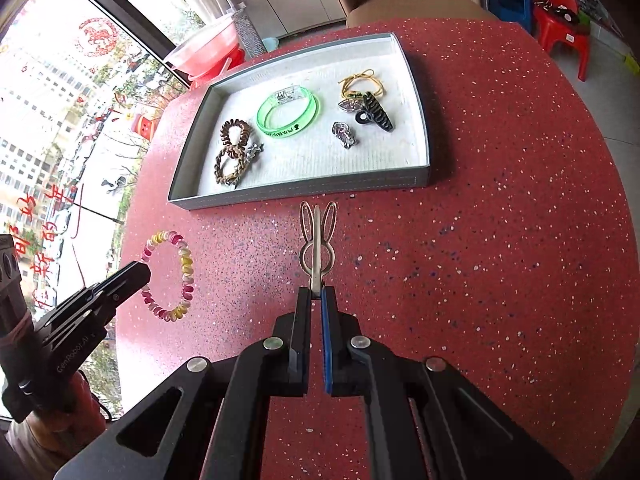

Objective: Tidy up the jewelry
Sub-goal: 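Carry the beaded bracelet and bunny clip into the gray tray and open both tools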

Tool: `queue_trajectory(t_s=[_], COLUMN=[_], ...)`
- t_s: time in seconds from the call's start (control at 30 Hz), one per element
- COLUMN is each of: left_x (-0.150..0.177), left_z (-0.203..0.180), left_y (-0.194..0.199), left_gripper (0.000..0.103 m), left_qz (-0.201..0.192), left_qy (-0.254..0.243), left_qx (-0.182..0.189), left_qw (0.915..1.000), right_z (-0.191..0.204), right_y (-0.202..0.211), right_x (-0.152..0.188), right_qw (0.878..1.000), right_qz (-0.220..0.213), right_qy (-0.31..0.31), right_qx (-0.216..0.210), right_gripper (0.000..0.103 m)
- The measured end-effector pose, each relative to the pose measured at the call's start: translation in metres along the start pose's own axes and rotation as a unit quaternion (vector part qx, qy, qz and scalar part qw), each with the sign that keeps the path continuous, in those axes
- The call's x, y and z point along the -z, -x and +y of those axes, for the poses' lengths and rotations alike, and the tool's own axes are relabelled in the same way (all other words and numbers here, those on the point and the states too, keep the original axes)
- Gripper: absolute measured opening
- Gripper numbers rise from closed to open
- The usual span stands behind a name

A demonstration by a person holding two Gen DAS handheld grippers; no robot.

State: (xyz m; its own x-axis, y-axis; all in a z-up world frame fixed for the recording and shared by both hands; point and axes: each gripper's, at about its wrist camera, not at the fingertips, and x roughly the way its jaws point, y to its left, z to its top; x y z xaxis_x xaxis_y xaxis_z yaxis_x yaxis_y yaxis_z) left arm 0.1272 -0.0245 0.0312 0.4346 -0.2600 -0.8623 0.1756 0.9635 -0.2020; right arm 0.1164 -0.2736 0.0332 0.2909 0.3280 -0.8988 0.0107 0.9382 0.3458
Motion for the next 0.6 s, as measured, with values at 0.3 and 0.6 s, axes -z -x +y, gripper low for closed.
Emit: queue_trajectory(t_s=[0.3,0.6], left_x=[-0.050,-0.088], left_z=[0.002,0.001], left_y=[-0.017,-0.054], left_gripper=[0.027,0.027], left_qz=[-0.030,-0.021], left_qy=[-0.001,0.004], left_qx=[-0.010,-0.018], left_qw=[0.9995,0.9996], right_z=[0.001,-0.005], right_y=[-0.006,-0.036], right_x=[-0.045,-0.086], right_qw=[1.000,1.000], right_qz=[-0.011,0.001], right_qy=[0.018,0.009], right_qx=[-0.005,-0.015], right_gripper=[0.005,0.005])
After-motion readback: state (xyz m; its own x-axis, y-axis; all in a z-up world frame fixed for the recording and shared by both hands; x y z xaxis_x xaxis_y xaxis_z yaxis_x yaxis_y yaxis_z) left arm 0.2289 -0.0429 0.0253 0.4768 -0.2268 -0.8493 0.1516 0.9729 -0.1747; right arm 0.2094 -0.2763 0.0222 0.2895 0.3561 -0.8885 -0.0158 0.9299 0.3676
